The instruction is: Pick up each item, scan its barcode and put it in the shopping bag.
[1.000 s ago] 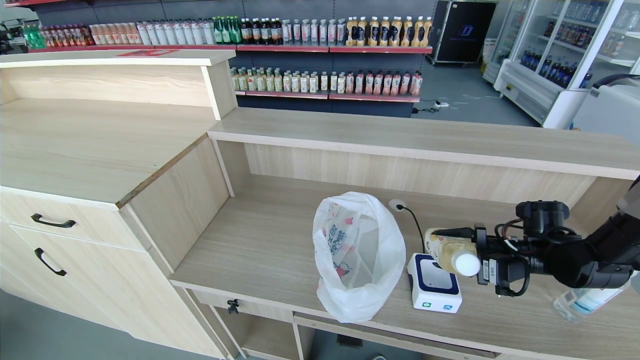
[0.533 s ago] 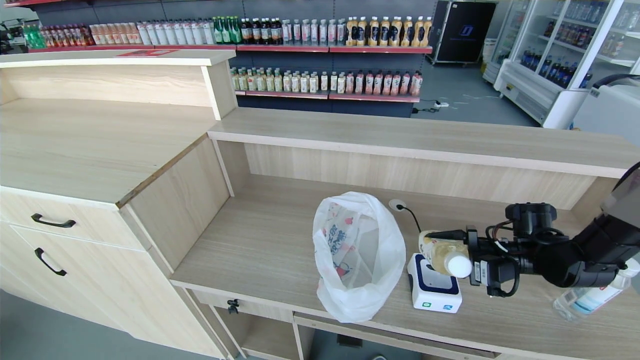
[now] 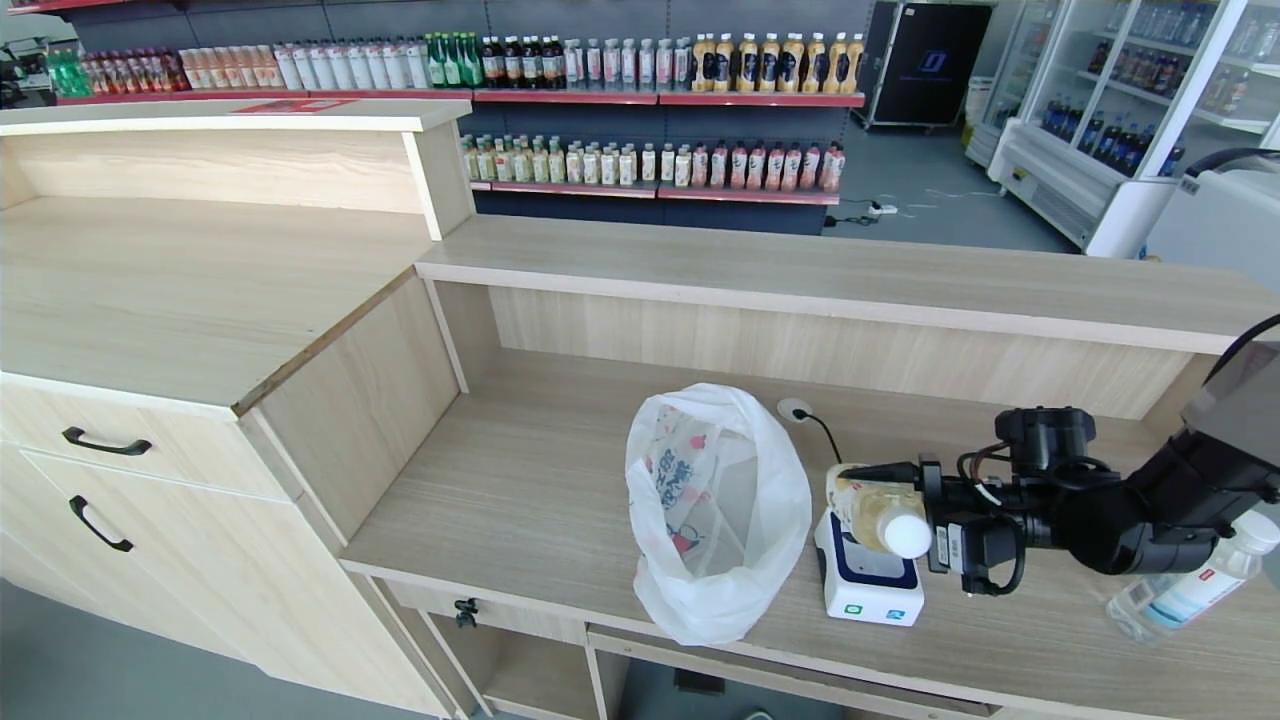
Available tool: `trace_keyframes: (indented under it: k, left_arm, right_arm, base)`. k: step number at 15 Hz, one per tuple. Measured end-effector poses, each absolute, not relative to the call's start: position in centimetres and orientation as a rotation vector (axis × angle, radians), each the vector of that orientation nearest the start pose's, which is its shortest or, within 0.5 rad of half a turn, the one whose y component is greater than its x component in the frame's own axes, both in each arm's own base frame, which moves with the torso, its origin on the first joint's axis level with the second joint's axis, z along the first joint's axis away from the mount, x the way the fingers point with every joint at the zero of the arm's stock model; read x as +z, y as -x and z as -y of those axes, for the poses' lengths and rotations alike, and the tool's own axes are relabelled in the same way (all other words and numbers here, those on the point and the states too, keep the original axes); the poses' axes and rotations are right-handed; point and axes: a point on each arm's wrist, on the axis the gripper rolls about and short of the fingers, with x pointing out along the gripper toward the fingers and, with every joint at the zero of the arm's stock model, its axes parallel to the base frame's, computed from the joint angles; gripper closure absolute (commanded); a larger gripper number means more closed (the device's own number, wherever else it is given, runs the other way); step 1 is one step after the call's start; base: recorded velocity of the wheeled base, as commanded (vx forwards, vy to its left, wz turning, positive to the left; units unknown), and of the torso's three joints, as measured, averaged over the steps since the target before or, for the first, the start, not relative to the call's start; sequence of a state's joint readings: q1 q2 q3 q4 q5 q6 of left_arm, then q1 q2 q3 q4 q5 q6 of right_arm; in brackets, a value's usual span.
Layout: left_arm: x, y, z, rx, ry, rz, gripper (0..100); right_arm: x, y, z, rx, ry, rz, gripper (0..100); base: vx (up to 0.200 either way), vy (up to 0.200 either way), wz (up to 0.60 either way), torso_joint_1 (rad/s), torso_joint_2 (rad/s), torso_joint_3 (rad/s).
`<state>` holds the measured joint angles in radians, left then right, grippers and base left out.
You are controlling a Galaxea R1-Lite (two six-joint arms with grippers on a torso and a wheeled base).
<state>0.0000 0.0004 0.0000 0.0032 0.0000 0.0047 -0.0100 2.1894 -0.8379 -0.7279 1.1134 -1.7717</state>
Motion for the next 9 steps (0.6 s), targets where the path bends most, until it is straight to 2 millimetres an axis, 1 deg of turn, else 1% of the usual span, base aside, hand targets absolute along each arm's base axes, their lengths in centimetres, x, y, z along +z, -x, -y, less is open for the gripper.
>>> trace_keyframes:
  k: [9]
  left_arm:
    - [7.52, 2.28, 0.0, 0.0, -0.004, -0.004, 0]
  right_arm:
    - [3.76, -36.17, -1.92, 1.182, 1.197, 0.514, 100]
  base:
    - [0.0, 0.0, 0.0, 0.0, 0.0, 0.0]
